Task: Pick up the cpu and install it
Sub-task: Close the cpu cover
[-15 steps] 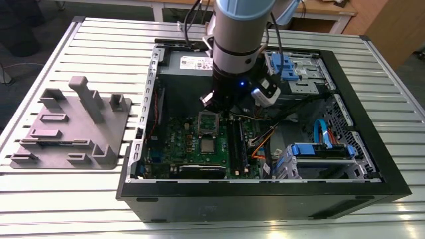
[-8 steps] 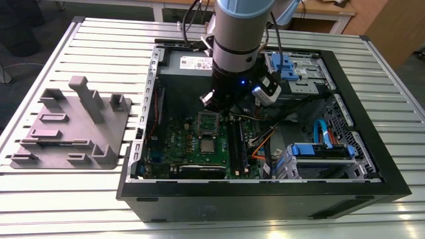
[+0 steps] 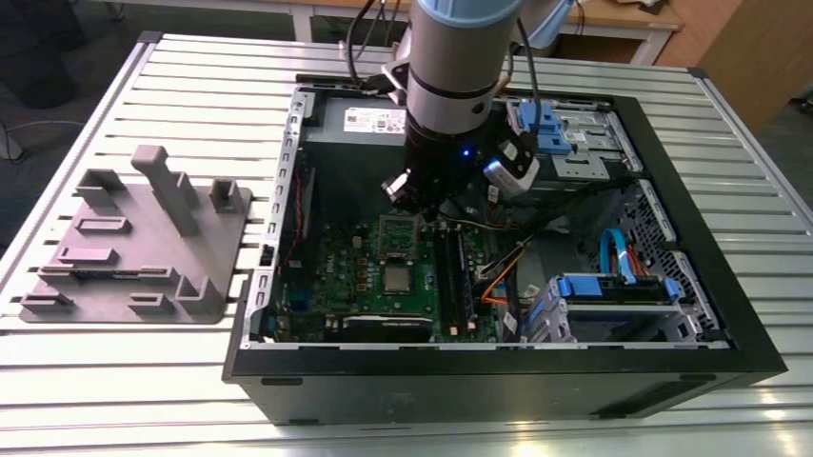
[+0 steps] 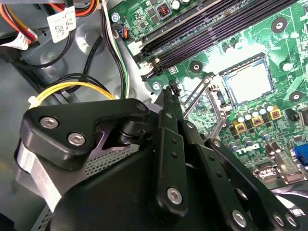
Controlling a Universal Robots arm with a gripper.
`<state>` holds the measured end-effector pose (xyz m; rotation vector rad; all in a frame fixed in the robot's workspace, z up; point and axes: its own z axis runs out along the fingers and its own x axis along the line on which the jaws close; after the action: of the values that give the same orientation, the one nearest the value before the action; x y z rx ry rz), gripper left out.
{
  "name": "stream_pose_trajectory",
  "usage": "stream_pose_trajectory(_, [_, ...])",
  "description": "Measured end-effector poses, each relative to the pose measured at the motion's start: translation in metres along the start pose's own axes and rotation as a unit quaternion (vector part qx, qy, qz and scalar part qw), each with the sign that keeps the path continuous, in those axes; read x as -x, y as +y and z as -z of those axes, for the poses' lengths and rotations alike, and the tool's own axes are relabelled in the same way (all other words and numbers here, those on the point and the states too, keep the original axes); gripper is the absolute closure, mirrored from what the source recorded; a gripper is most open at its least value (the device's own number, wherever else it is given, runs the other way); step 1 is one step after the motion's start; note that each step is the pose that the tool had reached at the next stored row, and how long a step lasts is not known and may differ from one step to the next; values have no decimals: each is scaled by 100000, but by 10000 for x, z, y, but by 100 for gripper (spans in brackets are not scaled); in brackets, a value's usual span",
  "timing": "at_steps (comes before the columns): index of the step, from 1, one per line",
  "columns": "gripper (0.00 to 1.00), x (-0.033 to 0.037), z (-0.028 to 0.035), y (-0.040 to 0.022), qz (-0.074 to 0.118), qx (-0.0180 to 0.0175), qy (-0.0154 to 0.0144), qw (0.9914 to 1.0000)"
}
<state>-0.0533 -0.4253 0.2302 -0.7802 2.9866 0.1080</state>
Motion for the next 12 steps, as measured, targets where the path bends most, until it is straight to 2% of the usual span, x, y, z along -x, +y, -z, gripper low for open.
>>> stream_pose_trajectory(6, [89, -3, 1, 2, 381, 27, 19, 99999])
stream_pose_trajectory(12, [89, -38, 6, 21, 1082, 22, -33, 99994])
